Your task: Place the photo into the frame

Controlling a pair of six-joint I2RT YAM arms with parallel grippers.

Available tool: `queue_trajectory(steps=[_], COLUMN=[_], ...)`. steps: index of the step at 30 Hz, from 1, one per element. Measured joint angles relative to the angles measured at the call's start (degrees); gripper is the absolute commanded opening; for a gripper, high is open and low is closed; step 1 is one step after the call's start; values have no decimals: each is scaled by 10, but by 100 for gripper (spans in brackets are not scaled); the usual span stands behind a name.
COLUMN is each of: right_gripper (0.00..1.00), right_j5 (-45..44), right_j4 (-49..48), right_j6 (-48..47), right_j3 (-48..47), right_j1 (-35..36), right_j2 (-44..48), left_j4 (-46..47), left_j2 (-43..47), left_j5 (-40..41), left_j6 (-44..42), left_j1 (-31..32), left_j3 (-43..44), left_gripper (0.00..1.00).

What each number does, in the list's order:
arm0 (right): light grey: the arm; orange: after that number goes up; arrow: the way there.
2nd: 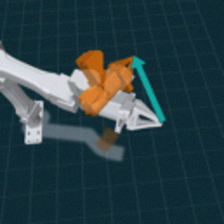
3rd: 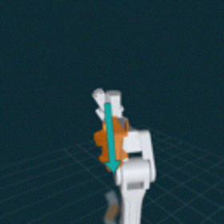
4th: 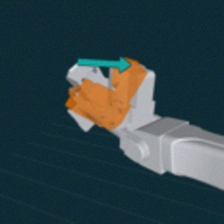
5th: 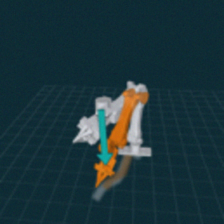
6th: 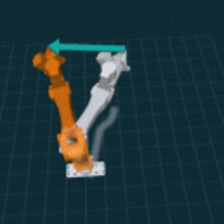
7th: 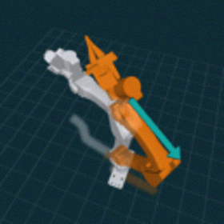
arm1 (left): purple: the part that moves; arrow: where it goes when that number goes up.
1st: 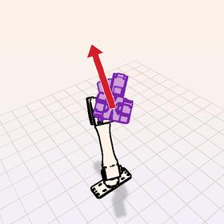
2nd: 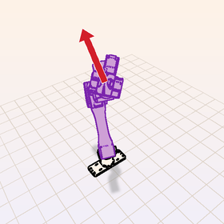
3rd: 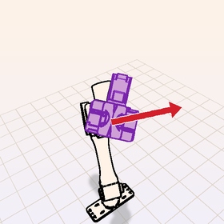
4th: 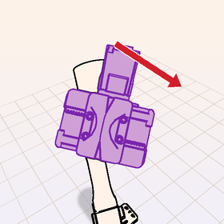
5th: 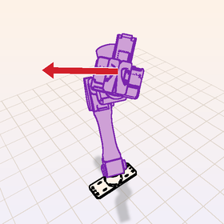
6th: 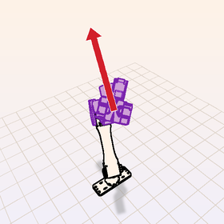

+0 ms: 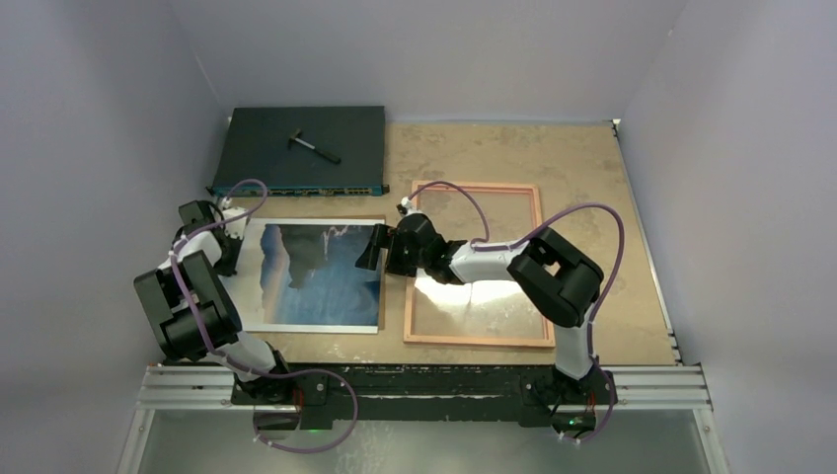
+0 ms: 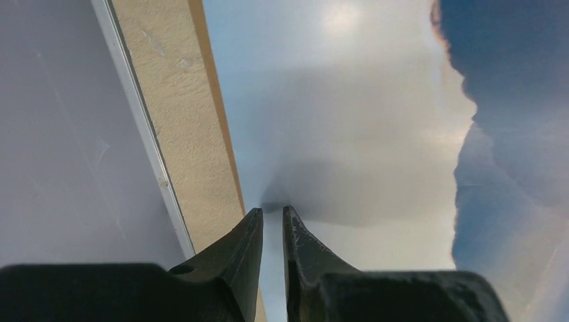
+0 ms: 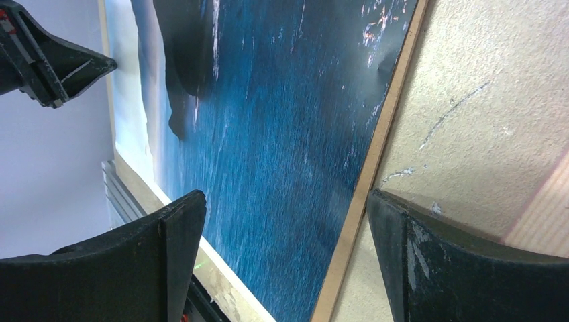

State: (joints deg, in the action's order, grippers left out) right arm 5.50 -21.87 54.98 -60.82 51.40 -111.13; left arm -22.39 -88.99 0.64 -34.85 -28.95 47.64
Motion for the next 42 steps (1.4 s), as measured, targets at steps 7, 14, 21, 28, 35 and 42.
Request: queue_trajectory(steps=[7, 14, 21, 28, 35, 42], right_gripper=[93, 92, 92, 90, 89, 89], right_j5=[0, -3, -15, 6, 35, 47], right_j4=[-9, -14, 28, 75, 89, 92], right_j6=[3, 3, 1, 3, 18, 38], right_j3=[1, 5, 51, 73, 87, 90], right_j1=[2, 3, 26, 98, 128, 132], right_j2=[-2, -1, 56, 85, 98, 99], left_j4=[12, 12, 13, 14, 14, 13], left_j2=[3, 1, 1, 1, 1, 1], left_j5=[8, 8, 8, 9, 9, 9], left_j6=[13, 17, 18, 18, 13, 12], left_j1=[23, 35, 36, 37, 37, 38], left_j3=[-7, -7, -8, -9, -9, -9], left_gripper=[16, 15, 12, 12, 11, 11])
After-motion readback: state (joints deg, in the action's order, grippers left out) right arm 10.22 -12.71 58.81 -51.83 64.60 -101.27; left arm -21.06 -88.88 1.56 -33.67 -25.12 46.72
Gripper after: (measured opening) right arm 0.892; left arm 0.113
